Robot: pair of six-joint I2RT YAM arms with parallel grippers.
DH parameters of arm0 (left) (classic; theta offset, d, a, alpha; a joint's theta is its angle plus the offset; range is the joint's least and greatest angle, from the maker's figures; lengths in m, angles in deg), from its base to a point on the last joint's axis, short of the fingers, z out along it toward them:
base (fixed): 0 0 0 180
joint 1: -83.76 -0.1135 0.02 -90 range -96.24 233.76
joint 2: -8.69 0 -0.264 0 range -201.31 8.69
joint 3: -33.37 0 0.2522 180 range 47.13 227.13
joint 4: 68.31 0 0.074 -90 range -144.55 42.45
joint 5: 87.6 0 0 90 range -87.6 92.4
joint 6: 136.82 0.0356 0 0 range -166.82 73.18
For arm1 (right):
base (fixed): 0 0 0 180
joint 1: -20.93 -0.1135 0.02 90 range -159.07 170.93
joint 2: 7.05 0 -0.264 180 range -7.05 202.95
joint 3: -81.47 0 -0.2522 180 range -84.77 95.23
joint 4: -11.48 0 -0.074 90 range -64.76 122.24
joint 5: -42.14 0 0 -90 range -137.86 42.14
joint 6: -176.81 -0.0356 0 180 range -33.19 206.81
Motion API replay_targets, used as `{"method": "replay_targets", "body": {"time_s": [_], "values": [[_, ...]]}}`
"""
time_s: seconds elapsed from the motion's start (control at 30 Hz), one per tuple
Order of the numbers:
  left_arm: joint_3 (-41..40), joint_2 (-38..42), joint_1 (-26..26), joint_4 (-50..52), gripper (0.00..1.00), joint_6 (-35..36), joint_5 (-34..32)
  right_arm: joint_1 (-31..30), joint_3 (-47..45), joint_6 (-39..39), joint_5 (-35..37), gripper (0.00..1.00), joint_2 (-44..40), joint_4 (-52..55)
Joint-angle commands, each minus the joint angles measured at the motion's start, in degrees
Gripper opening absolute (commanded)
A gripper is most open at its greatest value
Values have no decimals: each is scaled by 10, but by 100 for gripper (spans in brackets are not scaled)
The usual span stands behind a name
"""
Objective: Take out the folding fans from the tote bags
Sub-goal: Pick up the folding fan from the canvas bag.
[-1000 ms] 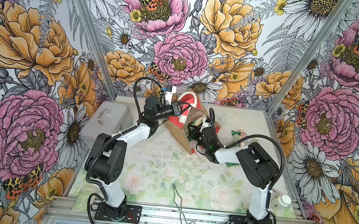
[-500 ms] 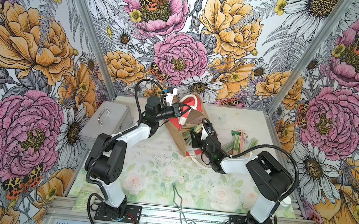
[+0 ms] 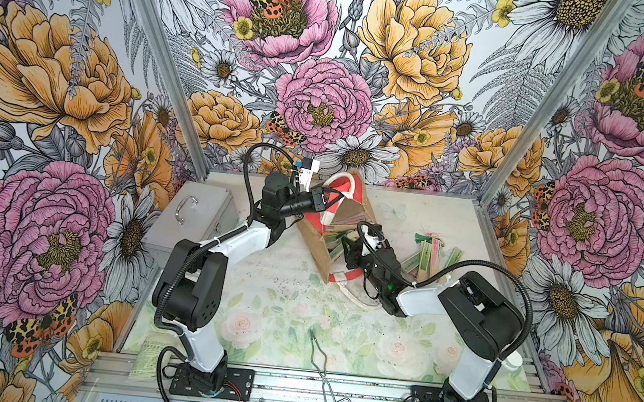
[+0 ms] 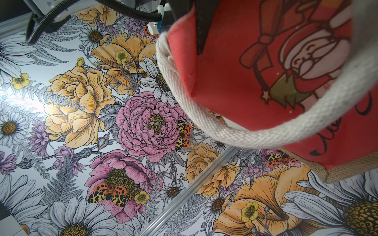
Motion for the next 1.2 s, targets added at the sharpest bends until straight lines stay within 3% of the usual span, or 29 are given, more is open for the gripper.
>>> {"method": "replay_targets", "body": {"time_s": [0.0,0.43,0.87,1.17], "values": [[0,26,2,0,0,17,-15,3,-3,8,-15,42,5,-54],[4,49,5,71,0,71,-45,26,-46,-13,-18,45,-34,-109],[17,36,10,112,0,87,-66,67,-39,-21,-116,50,-116,-41],[27,33,13,117,0,88,-64,69,-21,-33,-130,40,-114,-22]]}}
